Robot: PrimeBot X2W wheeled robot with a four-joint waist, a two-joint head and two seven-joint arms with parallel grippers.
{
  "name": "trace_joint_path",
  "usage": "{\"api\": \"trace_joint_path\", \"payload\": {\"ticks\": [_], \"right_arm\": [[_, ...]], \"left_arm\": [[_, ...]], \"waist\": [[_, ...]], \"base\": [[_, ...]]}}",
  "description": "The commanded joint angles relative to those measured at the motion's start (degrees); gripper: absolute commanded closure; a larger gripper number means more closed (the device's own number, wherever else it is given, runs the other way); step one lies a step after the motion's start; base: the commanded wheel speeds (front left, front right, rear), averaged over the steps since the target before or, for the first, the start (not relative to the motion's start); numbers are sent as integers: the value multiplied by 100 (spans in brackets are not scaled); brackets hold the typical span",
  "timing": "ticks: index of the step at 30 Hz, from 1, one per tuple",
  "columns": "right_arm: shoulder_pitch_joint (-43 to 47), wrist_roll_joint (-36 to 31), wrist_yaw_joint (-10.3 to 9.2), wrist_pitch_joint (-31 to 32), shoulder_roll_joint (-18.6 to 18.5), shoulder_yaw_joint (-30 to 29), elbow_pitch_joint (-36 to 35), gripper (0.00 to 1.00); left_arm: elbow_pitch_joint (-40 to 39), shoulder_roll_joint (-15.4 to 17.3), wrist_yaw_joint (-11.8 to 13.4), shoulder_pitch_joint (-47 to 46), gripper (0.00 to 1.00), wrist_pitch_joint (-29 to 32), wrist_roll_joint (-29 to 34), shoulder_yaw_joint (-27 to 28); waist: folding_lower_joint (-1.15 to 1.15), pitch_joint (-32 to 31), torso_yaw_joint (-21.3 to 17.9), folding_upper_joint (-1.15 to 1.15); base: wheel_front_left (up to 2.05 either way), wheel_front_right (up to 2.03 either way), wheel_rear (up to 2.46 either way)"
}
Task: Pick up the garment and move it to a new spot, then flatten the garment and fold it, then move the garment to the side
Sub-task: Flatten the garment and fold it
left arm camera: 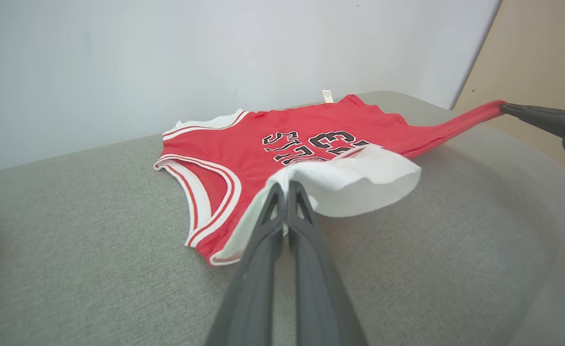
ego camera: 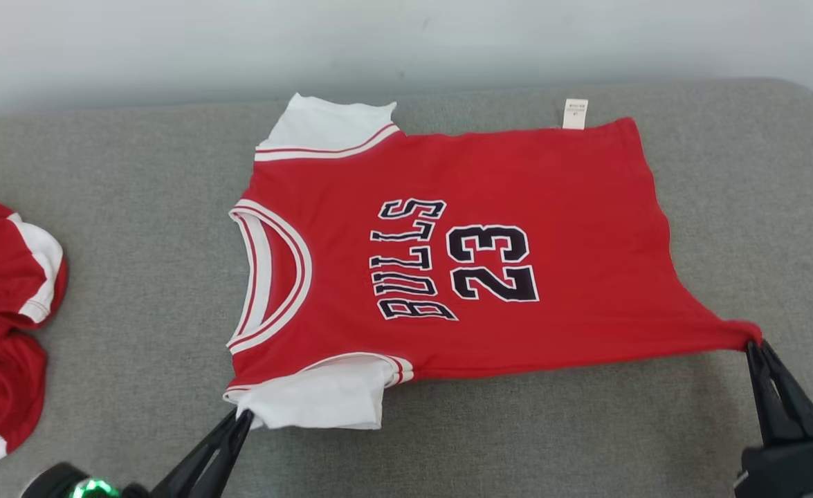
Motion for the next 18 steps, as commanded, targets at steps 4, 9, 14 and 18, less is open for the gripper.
{"api": "trace_joint_path", "payload": {"ticks": [4, 9, 14, 18], "right_arm": [[-354, 90, -15, 73, 39, 58, 150, 100], [-909, 164, -15, 118, 34, 154, 453, 100], [-1544, 116, -15, 91, 27, 364, 953, 100], [-2066, 75, -15, -133, 76, 512, 1482, 100]], "left_arm": [[216, 120, 10, -475, 100, -99, -47, -156], [599, 247, 10, -1243, 100, -244, -46, -450], [1240, 129, 10, -2066, 100, -389, -228, -730], [1807, 10, 10, -2623, 100, -521, -32, -793]], "waist": [[0, 212, -31, 1], [0, 467, -10, 1], [0, 682, -1, 1], [0, 829, 3, 1]], "base": [[0, 0, 0], [0, 0, 0], [0, 0, 0], [0, 0, 0]]}}
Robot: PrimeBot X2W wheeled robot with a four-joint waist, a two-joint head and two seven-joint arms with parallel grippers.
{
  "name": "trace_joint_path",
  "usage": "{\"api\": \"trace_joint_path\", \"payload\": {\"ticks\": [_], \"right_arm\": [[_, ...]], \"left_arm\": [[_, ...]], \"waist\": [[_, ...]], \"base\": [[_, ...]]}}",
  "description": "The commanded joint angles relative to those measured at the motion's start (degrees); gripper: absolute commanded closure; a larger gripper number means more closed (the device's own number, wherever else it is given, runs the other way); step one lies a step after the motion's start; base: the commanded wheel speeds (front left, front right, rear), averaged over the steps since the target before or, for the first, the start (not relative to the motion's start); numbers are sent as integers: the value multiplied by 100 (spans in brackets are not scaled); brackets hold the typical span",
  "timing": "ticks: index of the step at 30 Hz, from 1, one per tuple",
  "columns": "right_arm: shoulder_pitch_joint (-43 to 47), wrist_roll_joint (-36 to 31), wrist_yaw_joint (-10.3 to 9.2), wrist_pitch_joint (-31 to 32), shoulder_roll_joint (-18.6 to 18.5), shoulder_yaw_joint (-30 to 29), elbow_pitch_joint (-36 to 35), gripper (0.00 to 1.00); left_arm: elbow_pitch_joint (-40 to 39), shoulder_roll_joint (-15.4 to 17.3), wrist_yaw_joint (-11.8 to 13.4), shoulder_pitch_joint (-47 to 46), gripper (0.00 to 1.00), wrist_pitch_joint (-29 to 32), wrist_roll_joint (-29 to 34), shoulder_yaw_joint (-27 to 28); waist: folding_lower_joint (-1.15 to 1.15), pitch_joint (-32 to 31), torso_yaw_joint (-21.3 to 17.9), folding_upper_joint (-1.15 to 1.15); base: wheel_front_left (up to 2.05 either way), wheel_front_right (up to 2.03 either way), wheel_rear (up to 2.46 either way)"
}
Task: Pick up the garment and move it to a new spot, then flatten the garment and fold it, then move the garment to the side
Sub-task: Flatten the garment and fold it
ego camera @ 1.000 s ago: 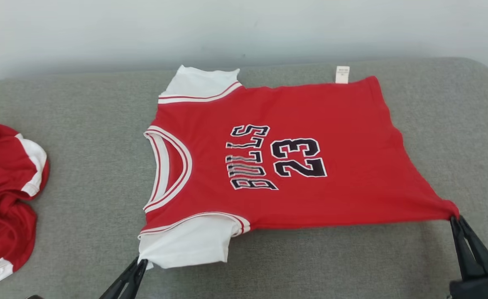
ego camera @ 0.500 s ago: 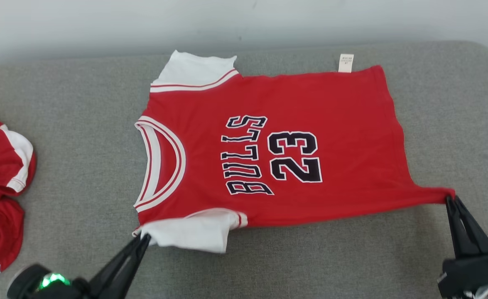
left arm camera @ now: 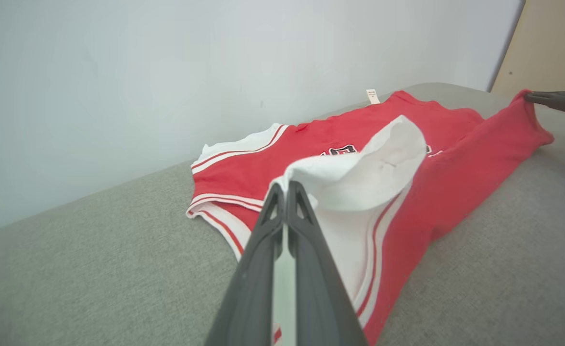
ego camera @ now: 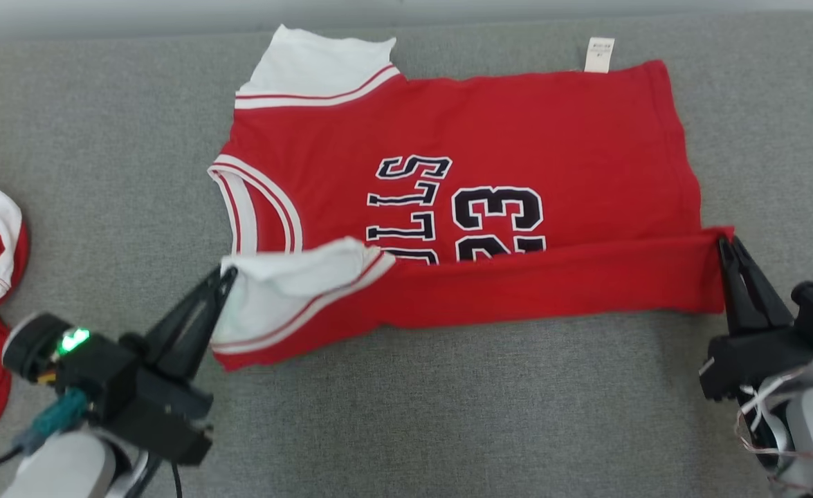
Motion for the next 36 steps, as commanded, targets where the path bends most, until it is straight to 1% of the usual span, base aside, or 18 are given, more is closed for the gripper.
{"api": "trace_joint_path", "payload": {"ticks": [1, 4, 7, 13, 15, 20, 21, 24, 31, 32, 33, 34, 35, 36], "right_arm": [[-106, -38, -15, -65, 36, 22, 93, 100], [-426, -87, -15, -226, 81, 52, 420, 100], [-695, -140, -15, -349, 152, 53, 678, 100], [-1191, -304, -15, -442, 292, -28, 936, 100], [-1302, -384, -15, -448, 370, -30, 949, 100], [-1485, -537, -15, -443, 477, -39, 1152, 100], [-1542, -584, -15, -443, 496, -70, 1253, 100], [-1577, -690, -15, -443, 468, -205, 1364, 100], [-1488, -860, -15, -444, 582, -403, 1418, 100], [-1482, -859, -15, -444, 595, -433, 1434, 100], [-1477, -873, -15, -444, 613, -484, 1478, 100], [-1480, -889, -15, -444, 634, -545, 1536, 100], [-1481, -894, -15, -443, 674, -574, 1604, 100], [-1497, -918, -16, -443, 707, -584, 1642, 91]], "left_arm": [[67, -59, 11, -140, 100, -46, 50, 3], [356, -143, 11, -439, 100, -71, 156, -38], [469, -199, 11, -718, 100, -78, 312, 17], [462, -259, 11, -1071, 100, -80, 776, 135], [526, -242, 11, -1136, 100, -81, 833, 42], [813, -240, 11, -1381, 100, -81, 859, -199], [906, -269, 11, -1469, 96, -81, 873, -245], [1015, -325, 10, -1542, 100, -81, 909, -238], [1046, -407, 10, -1541, 100, -81, 979, -116], [1049, -412, 10, -1525, 98, -81, 988, -97], [1054, -420, 10, -1513, 93, -81, 1019, -97], [1062, -443, 10, -1504, 81, -81, 1027, -67], [1103, -473, 10, -1463, 51, -81, 969, -58], [1124, -480, 10, -1453, 0, -81, 980, -47]], "waist": [[-1, 105, 11, 0], [-1, 207, 15, 0], [-1, 318, 13, 0], [-1, 552, -21, 0], [-1, 605, -36, 0], [-1, 691, -46, 0], [-1, 707, -47, 0], [-1, 706, -40, 0], [-1, 636, -63, 0], [-1, 621, -69, 0], [-1, 603, -75, 0], [-1, 586, -80, 0], [-1, 563, -86, 0], [-1, 543, -88, 0]], "base": [[0, 0, 0], [0, 0, 0], [0, 0, 0], [0, 0, 0], [0, 0, 0], [0, 0, 0], [0, 0, 0], [0, 0, 0], [0, 0, 0], [0, 0, 0], [0, 0, 0], [0, 0, 0], [0, 0, 0], [0, 0, 0]]}}
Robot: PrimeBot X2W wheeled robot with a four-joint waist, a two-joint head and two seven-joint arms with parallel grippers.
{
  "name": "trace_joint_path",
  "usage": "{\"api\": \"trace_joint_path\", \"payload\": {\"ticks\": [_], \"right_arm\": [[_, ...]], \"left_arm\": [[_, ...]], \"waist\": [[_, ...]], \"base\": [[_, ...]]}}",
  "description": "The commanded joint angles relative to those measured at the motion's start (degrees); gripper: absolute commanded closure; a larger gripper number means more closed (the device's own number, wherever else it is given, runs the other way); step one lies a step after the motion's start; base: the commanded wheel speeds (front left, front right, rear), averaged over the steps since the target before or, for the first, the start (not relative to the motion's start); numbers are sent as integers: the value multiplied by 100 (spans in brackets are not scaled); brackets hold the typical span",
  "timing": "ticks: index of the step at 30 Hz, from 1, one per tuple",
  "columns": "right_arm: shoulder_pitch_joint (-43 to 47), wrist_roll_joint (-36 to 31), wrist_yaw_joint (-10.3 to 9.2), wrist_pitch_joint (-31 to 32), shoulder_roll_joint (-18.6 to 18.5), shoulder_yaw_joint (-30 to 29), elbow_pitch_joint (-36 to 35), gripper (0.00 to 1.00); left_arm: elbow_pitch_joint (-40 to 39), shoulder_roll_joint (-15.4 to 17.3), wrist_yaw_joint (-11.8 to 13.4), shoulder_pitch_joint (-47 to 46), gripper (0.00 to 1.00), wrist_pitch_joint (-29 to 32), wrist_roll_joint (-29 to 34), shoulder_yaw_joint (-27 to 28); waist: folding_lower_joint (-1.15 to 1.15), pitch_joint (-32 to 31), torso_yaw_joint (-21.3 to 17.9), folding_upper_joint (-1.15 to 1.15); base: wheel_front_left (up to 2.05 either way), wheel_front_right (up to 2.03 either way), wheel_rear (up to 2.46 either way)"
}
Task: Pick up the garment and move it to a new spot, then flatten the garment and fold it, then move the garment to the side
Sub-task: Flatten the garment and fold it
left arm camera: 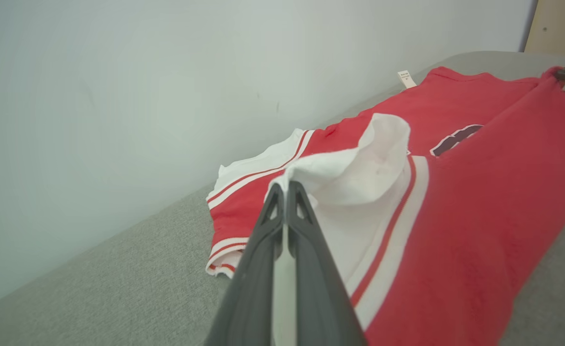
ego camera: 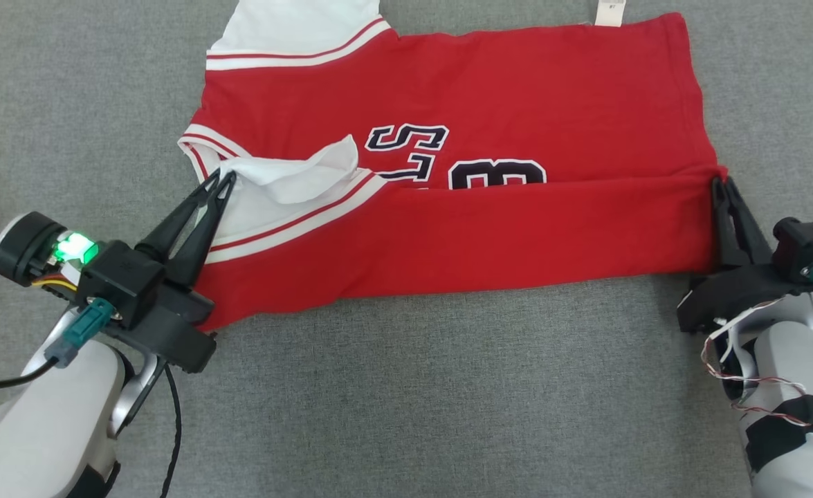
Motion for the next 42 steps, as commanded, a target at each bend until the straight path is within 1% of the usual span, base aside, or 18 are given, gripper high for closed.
{"api": "trace_joint_path", "payload": {"ticks": [1, 4, 8, 10, 13, 15, 18, 22, 25, 30, 32, 35, 36, 38, 39, 40, 41, 42], "right_arm": [[-2, -53, -14, -8, 58, -19, -23, 0], [57, -88, -14, -9, 129, -84, -248, 0], [462, -138, -14, -7, 145, -246, -830, 0], [706, -123, -14, -7, 171, -329, -1092, 0], [1097, -79, -14, -7, 252, -470, -1414, 0], [1335, -30, -14, -8, 311, -573, -1557, 0], [1604, 36, -14, -8, 403, -676, -1661, 0], [1814, 141, -14, -8, 451, -623, -1670, 0], [1867, 255, -14, -8, 444, -513, -1561, 0], [1666, 567, -14, -8, 378, -346, -1114, 0], [1542, 735, -14, -8, 367, -195, -858, 0], [1376, 888, -14, -8, 294, -51, -639, 0], [1307, 959, -14, -9, 271, 26, -532, 0], [1173, 1154, -14, -9, 249, 159, -331, 0], [1101, 1220, -14, -8, 213, 204, -244, 0], [1041, 1249, -14, -8, 175, 229, -185, 0], [995, 1281, -14, -8, 145, 247, -107, 0], [953, 1301, -14, -8, 118, 247, -20, 0]], "left_arm": [[14, -23, 10, 38, 0, -34, 37, 42], [-1, -69, 10, 161, 0, -33, 85, 200], [-137, -255, 61, 546, 0, -28, -11, 794], [-169, -439, 110, 916, 0, -27, -238, 1112], [-98, -804, 88, 1510, 0, -27, -871, 1455], [-109, -974, 57, 1846, 0, -15, -1260, 1494], [-188, -1135, 87, 2242, 0, 128, -1577, 1474], [-154, -1325, 200, 2431, 0, 471, -1877, 1450], [-156, -1439, 230, 2465, 0, 734, -2102, 1446], [-44, -1493, 383, 2290, 0, 1118, -2329, 1466], [-14, -1471, 446, 2232, 0, 1222, -2292, 1463], [-22, -1470, 460, 2200, 0, 1263, -2300, 1451], [-36, -1468, 465, 2189, 7, 1273, -2305, 1449], [-84, -1466, 466, 2173, 51, 1279, -2301, 1428], [-120, -1453, 457, 2164, 59, 1238, -2268, 1424], [-144, -1444, 443, 2157, 62, 1213, -2244, 1414], [-164, -1445, 422, 2153, 62, 1172, -2244, 1415], [-170, -1440, 401, 2157, 68, 1147, -2253, 1420]], "waist": [[0, -40, -10, -1], [0, -118, -4, -1], [0, -238, 51, -1], [0, -299, 69, -1], [0, -362, 60, -1], [0, -397, 54, -1], [0, -443, 52, -1], [0, -503, 36, -1], [0, -552, 3, -1], [0, -608, -41, -1], [0, -617, -63, -1], [0, -618, -75, -1], [0, -616, -73, -1], [0, -603, -55, -1], [0, -594, -44, -1], [0, -578, -26, -1], [0, -564, -7, -1], [0, -552, 10, -1]], "base": [[0, 0, 0], [0, 0, 0], [0, 0, 0], [0, 0, 0], [0, 0, 0], [0, 0, 0], [0, 0, 0], [0, 0, 0], [0, 0, 0], [0, 0, 0], [0, 0, 0], [0, 0, 0], [0, 0, 0], [0, 0, 0], [0, 0, 0], [0, 0, 0], [0, 0, 0], [0, 0, 0]]}}
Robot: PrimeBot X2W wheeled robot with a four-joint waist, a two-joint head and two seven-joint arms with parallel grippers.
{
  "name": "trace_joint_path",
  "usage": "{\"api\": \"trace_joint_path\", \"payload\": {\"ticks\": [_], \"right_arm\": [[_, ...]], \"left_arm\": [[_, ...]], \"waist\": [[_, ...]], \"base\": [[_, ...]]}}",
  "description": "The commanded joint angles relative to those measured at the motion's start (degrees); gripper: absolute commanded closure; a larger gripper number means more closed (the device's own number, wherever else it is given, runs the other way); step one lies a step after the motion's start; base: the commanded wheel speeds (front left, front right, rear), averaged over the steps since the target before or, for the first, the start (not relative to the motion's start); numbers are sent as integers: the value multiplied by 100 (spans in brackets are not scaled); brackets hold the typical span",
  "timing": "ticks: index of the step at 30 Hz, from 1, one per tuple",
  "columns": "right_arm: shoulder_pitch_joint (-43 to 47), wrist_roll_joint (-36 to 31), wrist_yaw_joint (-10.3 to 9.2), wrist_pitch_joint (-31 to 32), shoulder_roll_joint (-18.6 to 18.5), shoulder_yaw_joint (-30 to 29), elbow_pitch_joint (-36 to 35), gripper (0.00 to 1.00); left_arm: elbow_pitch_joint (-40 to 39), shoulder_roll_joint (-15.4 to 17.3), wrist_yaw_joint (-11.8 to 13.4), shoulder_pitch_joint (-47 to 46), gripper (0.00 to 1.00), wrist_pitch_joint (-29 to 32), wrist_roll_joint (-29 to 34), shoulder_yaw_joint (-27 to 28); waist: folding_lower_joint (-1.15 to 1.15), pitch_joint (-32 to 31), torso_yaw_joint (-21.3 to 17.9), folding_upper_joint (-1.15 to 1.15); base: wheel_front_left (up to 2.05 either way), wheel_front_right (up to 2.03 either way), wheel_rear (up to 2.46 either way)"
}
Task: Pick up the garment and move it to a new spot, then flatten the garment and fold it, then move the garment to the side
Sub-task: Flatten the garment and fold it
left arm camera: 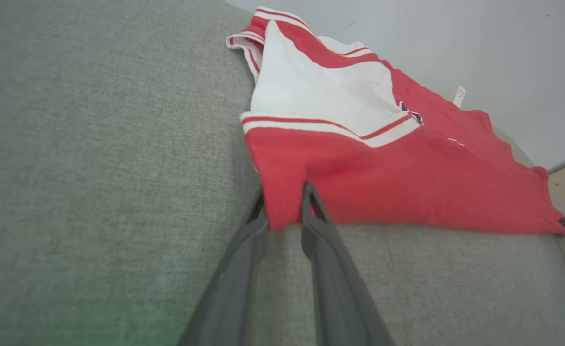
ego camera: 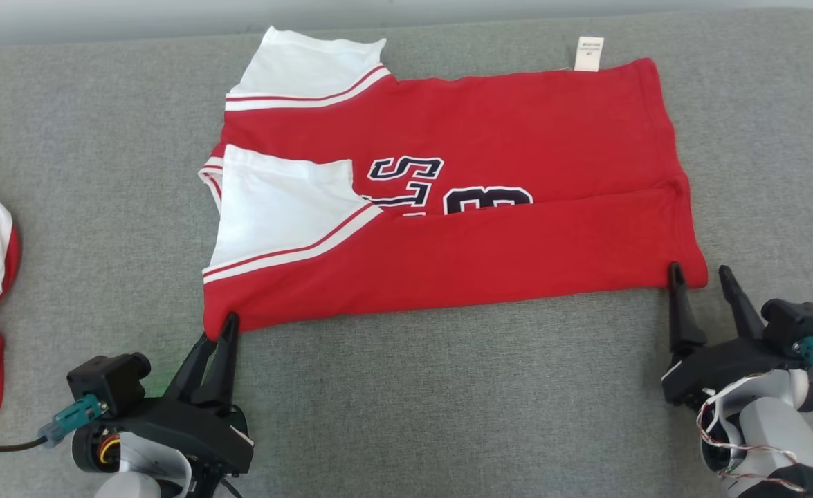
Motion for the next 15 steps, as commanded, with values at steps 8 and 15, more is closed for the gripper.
{"api": "trace_joint_path", "payload": {"ticks": [8, 15], "right_arm": [[-274, 188, -14, -6, -63, 152, 396, 100], [-234, 265, -14, -6, -207, 252, 333, 100]], "left_arm": [[19, 53, -75, -55, 84, -105, -23, -2], [-9, 81, -118, -71, 100, -139, -9, -68]], "waist": [[0, 84, 89, 0], [0, 111, 112, 0]], "base": [[0, 0, 0], [0, 0, 0]]}}
